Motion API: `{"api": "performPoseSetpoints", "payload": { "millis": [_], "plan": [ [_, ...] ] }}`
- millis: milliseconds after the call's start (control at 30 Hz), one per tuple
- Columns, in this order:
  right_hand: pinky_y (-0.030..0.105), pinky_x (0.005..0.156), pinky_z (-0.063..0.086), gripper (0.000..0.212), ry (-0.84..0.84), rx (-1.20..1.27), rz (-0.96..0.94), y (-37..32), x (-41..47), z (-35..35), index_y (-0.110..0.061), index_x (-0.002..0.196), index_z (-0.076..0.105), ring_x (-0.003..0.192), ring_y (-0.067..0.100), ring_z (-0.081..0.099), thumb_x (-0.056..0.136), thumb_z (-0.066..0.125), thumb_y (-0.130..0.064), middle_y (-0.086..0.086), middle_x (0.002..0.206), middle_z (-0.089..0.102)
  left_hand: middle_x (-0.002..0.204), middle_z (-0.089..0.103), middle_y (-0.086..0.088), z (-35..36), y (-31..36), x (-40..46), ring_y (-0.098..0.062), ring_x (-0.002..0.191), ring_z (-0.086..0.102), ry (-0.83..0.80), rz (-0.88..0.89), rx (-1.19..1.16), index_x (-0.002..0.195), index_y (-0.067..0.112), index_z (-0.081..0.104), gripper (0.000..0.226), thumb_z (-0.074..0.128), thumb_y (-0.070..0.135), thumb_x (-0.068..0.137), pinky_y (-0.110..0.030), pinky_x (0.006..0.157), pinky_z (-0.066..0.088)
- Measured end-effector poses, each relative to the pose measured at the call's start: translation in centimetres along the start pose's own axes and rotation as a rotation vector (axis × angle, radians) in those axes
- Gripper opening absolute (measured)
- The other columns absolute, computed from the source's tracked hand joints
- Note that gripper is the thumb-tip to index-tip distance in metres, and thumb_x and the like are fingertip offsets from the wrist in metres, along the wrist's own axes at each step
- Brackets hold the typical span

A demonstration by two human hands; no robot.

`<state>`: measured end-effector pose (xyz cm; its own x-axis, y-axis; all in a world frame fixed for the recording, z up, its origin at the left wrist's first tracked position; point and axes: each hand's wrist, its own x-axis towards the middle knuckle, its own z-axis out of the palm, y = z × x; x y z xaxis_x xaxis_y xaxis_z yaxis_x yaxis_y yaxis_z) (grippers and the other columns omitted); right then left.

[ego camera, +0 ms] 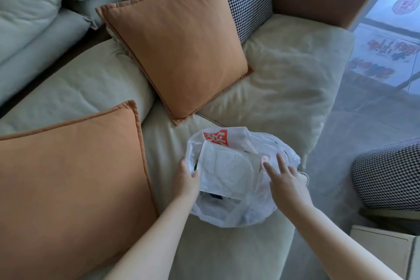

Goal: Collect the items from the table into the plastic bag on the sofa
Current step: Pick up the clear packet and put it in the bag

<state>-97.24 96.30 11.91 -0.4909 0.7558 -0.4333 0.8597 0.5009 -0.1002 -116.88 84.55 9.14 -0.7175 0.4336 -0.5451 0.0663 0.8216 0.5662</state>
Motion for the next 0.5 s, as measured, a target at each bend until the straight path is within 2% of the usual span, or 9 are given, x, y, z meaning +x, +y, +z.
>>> {"api": "performPoseSetpoints", "payload": {
  "millis": [67, 100, 133, 200, 233, 300, 333, 400, 500],
  "plan": [
    [0.036, 0.104, 0.033, 0.055, 0.008, 0.063, 0.091, -0.1, -0.3, 0.7, -0.034, 0.144, 0.021, 0.142, 0.037, 0.015, 0.096, 0.040, -0.014, 0.012, 0.158, -0.005, 0.137, 0.052, -0.003, -0.3, 0.3, -0.9, -0.024, 0.121, 0.052, 0.009, 0.076, -0.017, 0.142, 0.019, 0.035, 0.047, 0.048, 0.029, 0.097, -0.032, 0.095, 0.044],
    [0.038, 0.106, 0.031, 0.051, -0.016, 0.127, 0.148, -0.1, -0.3, 0.9, -0.033, 0.144, 0.023, 0.142, 0.039, 0.014, 0.098, 0.038, -0.018, 0.015, 0.158, -0.005, 0.137, 0.051, -0.001, -0.7, 0.5, -1.3, -0.023, 0.122, 0.051, 0.014, 0.103, -0.018, 0.142, 0.019, 0.036, 0.046, 0.046, 0.031, 0.098, -0.029, 0.092, 0.043],
    [0.036, 0.103, 0.033, 0.047, -0.054, 0.204, 0.206, -0.1, -0.3, 0.9, -0.029, 0.143, 0.028, 0.139, 0.039, 0.022, 0.099, 0.037, -0.019, 0.017, 0.157, -0.002, 0.137, 0.051, 0.000, -1.1, 0.6, -1.7, -0.022, 0.124, 0.050, 0.028, 0.124, -0.014, 0.142, 0.017, 0.037, 0.046, 0.044, 0.033, 0.099, -0.027, 0.089, 0.040],
    [0.028, 0.088, 0.039, 0.037, -0.122, 0.322, 0.248, 0.1, -0.3, 0.9, -0.013, 0.132, 0.045, 0.123, 0.032, 0.043, 0.096, 0.039, -0.010, 0.017, 0.150, 0.020, 0.137, 0.052, -0.003, -2.0, 0.8, -2.1, -0.022, 0.125, 0.049, 0.075, 0.152, 0.015, 0.141, 0.015, 0.040, 0.045, 0.041, 0.034, 0.100, -0.026, 0.089, 0.038],
    [0.027, 0.084, 0.042, 0.028, -0.108, 0.344, 0.243, 0.1, -0.5, 0.9, -0.006, 0.117, 0.053, 0.112, 0.028, 0.048, 0.093, 0.041, -0.003, 0.014, 0.140, 0.035, 0.135, 0.054, -0.004, -2.3, 0.7, -2.1, -0.023, 0.122, 0.052, 0.100, 0.165, 0.028, 0.139, 0.015, 0.043, 0.043, 0.040, 0.034, 0.100, -0.028, 0.090, 0.040],
    [0.029, 0.074, 0.046, 0.013, -0.009, 0.358, 0.237, 0.0, -1.1, 1.0, -0.004, 0.090, 0.051, 0.094, 0.025, 0.051, 0.086, 0.043, 0.005, 0.010, 0.119, 0.048, 0.124, 0.061, -0.004, -3.0, 0.4, -2.4, -0.024, 0.110, 0.057, 0.152, 0.191, 0.044, 0.131, 0.015, 0.051, 0.037, 0.041, 0.033, 0.100, -0.028, 0.085, 0.042],
    [0.029, 0.069, 0.043, 0.012, 0.030, 0.371, 0.236, 0.0, -1.6, 1.0, -0.004, 0.090, 0.050, 0.090, 0.025, 0.050, 0.086, 0.043, 0.005, 0.008, 0.116, 0.049, 0.118, 0.064, -0.005, -3.4, 0.4, -2.8, -0.024, 0.103, 0.058, 0.173, 0.204, 0.053, 0.127, 0.015, 0.054, 0.034, 0.042, 0.032, 0.099, -0.029, 0.081, 0.043],
    [0.027, 0.067, 0.037, 0.021, 0.087, 0.419, 0.267, 0.1, -2.9, 0.0, -0.004, 0.106, 0.053, 0.091, 0.024, 0.049, 0.090, 0.040, 0.001, 0.005, 0.121, 0.049, 0.113, 0.066, -0.005, -4.0, 0.7, -3.8, -0.022, 0.095, 0.058, 0.199, 0.204, 0.053, 0.123, 0.015, 0.056, 0.031, 0.045, 0.030, 0.099, -0.029, 0.078, 0.043],
    [0.030, 0.069, 0.044, 0.035, 0.128, 0.276, 0.238, 1.2, -5.0, -1.9, -0.006, 0.117, 0.052, 0.102, 0.025, 0.049, 0.086, 0.042, 0.006, 0.000, 0.131, 0.044, 0.125, 0.061, -0.004, -4.6, 1.2, -5.7, -0.024, 0.112, 0.056, 0.231, 0.174, 0.077, 0.131, 0.016, 0.053, 0.036, 0.045, 0.027, 0.098, -0.031, 0.090, 0.043]
  ]
}}
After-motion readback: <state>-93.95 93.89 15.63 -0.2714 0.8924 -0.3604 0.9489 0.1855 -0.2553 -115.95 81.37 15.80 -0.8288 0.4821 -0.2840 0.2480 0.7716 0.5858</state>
